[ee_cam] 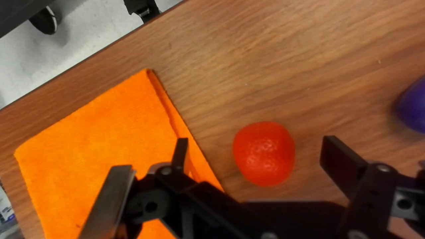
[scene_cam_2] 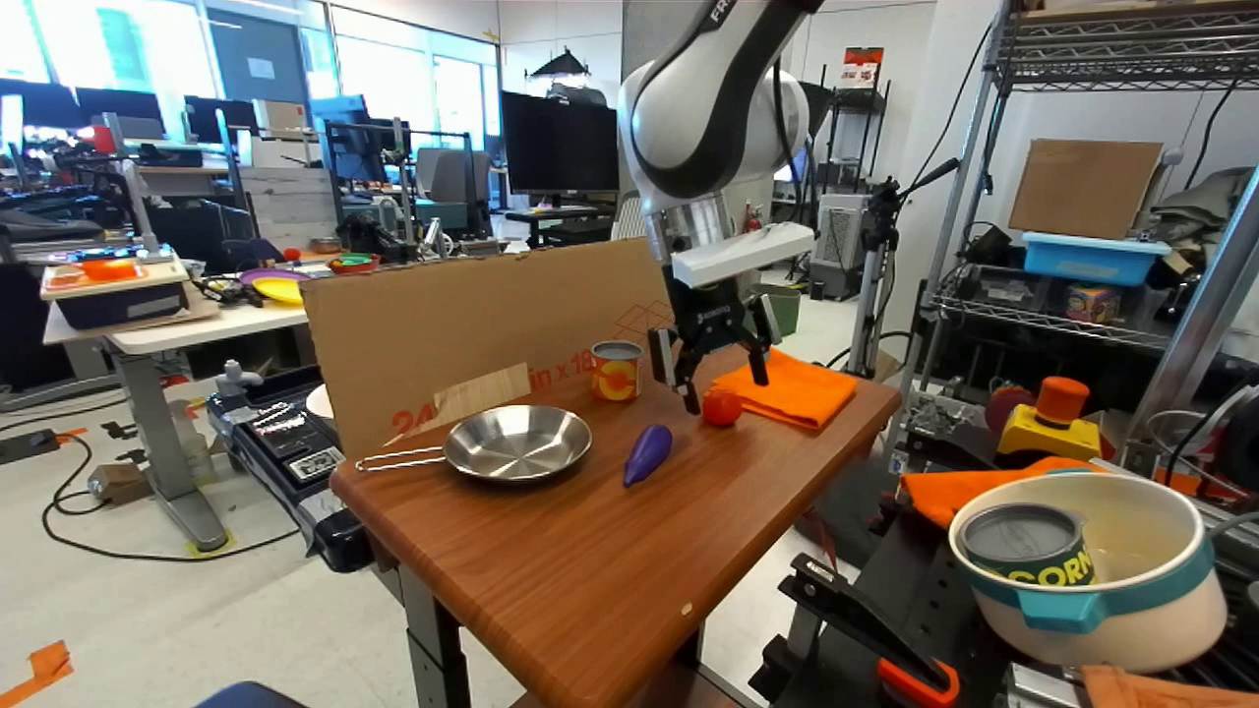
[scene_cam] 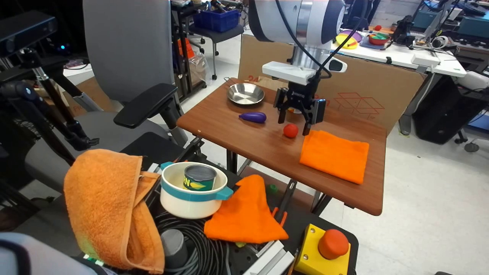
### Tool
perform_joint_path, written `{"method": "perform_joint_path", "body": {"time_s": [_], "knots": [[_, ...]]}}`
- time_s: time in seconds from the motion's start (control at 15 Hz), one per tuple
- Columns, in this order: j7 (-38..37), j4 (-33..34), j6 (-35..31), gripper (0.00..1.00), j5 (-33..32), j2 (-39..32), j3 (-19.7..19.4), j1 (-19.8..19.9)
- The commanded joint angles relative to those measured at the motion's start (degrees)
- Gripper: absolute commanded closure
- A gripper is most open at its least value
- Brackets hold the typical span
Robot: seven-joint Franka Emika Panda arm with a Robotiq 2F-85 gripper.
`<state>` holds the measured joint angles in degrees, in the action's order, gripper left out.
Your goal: Put the red ball on the pan
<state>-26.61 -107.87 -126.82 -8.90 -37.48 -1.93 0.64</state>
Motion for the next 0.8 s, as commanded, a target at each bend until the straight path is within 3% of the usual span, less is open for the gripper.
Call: {"method": "perform_joint_path", "body": {"time_s": [0.0,0.4,0.73], "knots": [[3.64,6.68,6.1,0.28,1.95,-5.24,-1.42,-2.17],[2.73,6.49,6.31,0.75,1.0,-3.6,-2.6,-4.67],[0.49,-0.81,3.31,0.78,-1.91,5.05,-2.87,-9.09]]}}
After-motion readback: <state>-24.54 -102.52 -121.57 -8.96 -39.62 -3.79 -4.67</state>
